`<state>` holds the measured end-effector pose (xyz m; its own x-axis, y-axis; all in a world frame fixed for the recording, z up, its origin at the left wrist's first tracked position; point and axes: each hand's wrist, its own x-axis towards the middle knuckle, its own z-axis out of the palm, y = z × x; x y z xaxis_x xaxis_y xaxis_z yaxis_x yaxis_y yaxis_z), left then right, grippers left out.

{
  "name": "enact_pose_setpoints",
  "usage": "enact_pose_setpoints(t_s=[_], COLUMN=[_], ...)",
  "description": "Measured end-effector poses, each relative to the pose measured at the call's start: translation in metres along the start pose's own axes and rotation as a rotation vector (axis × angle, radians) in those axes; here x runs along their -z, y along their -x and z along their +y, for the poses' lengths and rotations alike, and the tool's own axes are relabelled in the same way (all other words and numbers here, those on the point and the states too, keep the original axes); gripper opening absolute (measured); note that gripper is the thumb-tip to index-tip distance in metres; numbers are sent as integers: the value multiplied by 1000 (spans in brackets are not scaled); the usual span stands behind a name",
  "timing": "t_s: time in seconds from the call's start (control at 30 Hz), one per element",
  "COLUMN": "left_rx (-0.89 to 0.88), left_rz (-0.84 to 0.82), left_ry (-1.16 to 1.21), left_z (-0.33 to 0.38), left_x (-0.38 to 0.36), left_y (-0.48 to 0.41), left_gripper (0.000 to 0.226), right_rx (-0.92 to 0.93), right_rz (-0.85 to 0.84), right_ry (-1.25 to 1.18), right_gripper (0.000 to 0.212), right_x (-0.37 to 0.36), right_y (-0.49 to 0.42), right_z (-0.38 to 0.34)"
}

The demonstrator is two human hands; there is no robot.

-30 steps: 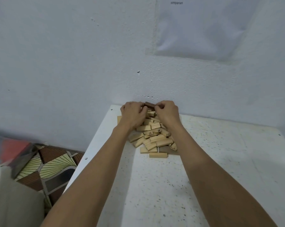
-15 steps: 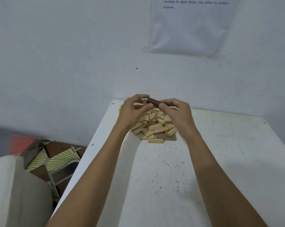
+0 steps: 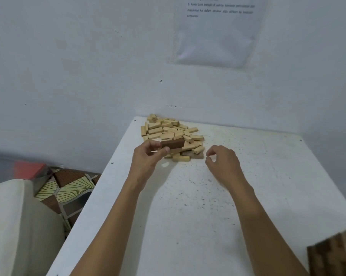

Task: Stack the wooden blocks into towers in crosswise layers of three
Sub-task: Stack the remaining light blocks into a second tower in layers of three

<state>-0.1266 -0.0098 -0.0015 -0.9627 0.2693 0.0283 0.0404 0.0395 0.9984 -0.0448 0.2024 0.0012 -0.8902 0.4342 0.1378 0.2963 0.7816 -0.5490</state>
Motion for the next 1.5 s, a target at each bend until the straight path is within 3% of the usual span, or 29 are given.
enact_pose_setpoints(t_s=[0.13, 0.23, 0.63, 1.07, 1.23, 1.37, 1.5], left_rx=[-15, -13, 56, 112, 35, -15, -112], left_rz=[15, 23, 15, -43, -6, 22, 29], left_ry=[-29, -52, -140, -503, -728, -740, -890], left_z=[3, 5, 3, -1, 1, -1, -1], left_x=[0, 4, 6, -26, -30, -29, -29], left_y=[11, 16, 57, 154, 168, 178, 185], left_gripper=[12, 13, 15, 10, 17, 24, 22], right_rx=[30, 52, 98, 185, 242, 263, 269], right_rz=[-36, -7, 160, -72, -85, -48, -52], right_ry=[-70, 9, -181, -299, -197, -88, -114], right_gripper=[19, 28, 8, 15, 18, 21, 18], right_x=[-11, -20, -6, 17, 18, 13, 10], right_y=[2, 0, 42, 138, 152, 156, 159], right_z=[0, 3, 7, 20, 25, 27, 28])
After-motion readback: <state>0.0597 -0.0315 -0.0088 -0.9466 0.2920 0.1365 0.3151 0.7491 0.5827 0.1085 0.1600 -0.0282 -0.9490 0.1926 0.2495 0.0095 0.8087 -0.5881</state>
